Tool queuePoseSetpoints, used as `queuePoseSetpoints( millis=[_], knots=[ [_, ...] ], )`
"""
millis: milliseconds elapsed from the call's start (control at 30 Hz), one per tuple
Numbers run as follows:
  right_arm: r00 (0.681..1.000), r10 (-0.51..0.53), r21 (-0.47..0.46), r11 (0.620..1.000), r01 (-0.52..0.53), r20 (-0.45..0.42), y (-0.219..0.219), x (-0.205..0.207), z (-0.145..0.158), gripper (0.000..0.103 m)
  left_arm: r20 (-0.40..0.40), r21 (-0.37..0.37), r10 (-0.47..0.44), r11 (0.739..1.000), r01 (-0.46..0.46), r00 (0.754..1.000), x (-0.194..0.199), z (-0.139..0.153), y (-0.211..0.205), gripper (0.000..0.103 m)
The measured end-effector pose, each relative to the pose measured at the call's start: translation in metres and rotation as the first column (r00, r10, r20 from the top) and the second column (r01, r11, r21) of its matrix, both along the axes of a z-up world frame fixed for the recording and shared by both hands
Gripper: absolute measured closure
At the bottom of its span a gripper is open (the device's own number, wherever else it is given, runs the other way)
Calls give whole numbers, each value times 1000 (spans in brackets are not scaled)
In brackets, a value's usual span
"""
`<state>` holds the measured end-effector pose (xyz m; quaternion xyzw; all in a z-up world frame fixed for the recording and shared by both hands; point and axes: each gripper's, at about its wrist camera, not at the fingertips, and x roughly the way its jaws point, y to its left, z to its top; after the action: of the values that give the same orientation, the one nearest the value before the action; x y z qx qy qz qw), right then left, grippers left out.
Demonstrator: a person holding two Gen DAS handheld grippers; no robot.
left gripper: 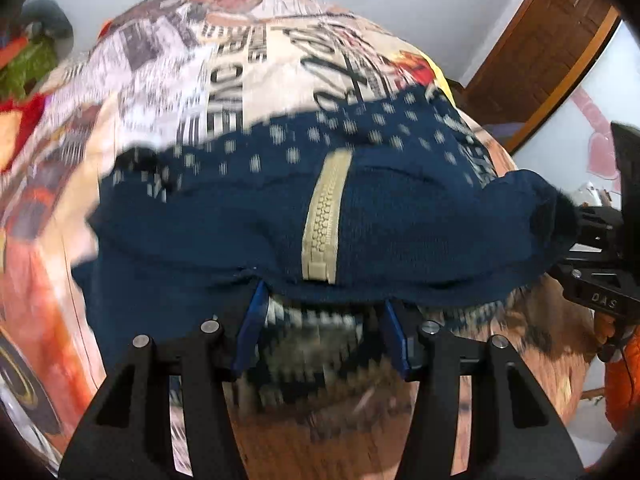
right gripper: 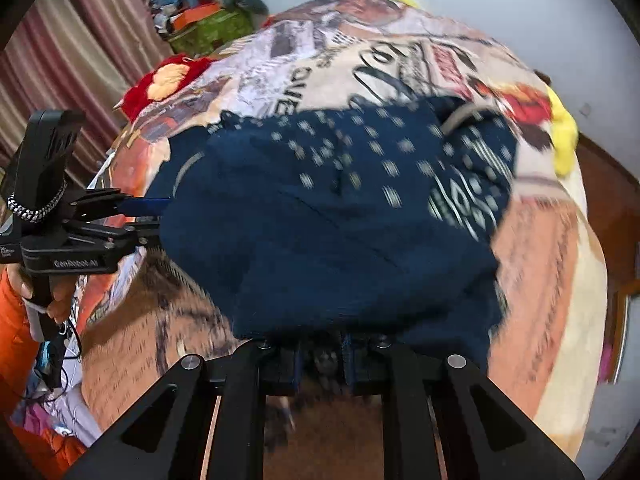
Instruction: Fold large clothes
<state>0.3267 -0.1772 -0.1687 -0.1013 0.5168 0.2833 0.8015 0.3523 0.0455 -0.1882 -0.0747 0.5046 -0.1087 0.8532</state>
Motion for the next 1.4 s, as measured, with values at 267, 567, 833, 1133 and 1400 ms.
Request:
queuePoseSetpoints(
  millis=[267,567,833,1133,1400],
  knots=[
    [984,-107,-38,993,114,144,10,102,11,91,107,153,138,976,-153,985,93,19,34,50],
    [927,-356,84,934,348,119,-65,165,22,91,98,145,293,941,-305,951,74,5,141,43],
    [961,-268,76,962,263,63,-62,156,-2,91,-153,-108,294,944,-312,944,71,-69,172,43],
    [970,-229,45,973,226,77,-36,156,-27,91,-140,33,250,968,-247,958,106,-86,133,45],
    [986,-136,-90,985,145,98,-20,155,-51,91,46,85,329,940,-331,943,88,-52,135,96]
  ],
)
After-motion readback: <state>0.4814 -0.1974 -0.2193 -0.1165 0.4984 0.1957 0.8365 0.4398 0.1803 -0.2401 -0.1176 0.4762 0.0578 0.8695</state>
